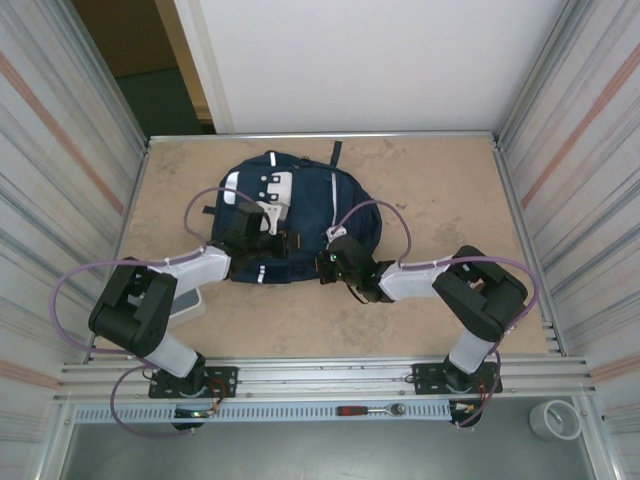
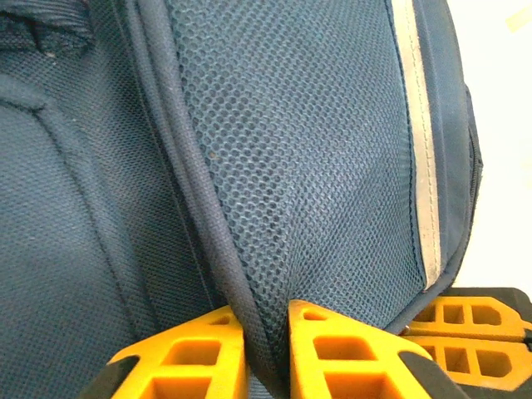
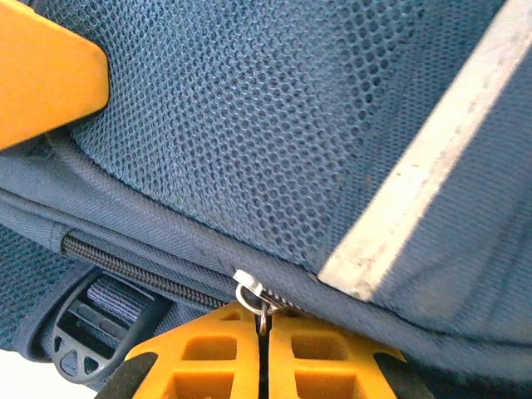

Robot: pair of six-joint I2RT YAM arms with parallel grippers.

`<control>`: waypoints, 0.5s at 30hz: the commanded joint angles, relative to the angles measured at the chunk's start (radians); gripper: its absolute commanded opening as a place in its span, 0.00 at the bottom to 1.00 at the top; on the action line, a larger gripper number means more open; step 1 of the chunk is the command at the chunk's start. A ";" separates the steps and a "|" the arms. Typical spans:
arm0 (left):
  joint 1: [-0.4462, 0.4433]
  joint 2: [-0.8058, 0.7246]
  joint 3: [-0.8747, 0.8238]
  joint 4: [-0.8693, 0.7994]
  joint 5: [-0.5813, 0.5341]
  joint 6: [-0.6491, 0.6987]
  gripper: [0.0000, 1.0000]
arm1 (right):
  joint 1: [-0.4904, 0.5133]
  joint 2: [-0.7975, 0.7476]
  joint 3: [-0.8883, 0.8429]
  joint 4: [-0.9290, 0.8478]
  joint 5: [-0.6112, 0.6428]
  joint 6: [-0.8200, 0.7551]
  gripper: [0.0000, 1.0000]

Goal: Pack books, pencil case, and school supplies into a backpack

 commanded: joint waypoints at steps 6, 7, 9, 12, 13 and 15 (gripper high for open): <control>0.047 0.036 -0.005 -0.038 -0.027 0.054 0.00 | -0.014 -0.123 -0.070 -0.110 0.116 -0.038 0.00; 0.053 0.036 -0.005 -0.043 -0.030 0.057 0.00 | -0.020 -0.139 -0.077 -0.133 0.128 -0.040 0.00; 0.066 0.036 -0.007 -0.049 -0.034 0.062 0.00 | -0.036 -0.170 -0.089 -0.176 0.145 -0.048 0.00; 0.082 0.031 -0.008 -0.056 -0.033 0.069 0.00 | -0.087 -0.204 -0.110 -0.227 0.149 -0.061 0.00; 0.085 0.028 -0.007 -0.059 -0.035 0.071 0.00 | -0.105 -0.211 -0.114 -0.238 0.141 -0.063 0.00; 0.085 0.024 -0.004 -0.065 -0.037 0.075 0.00 | -0.126 -0.232 -0.127 -0.238 0.132 -0.066 0.00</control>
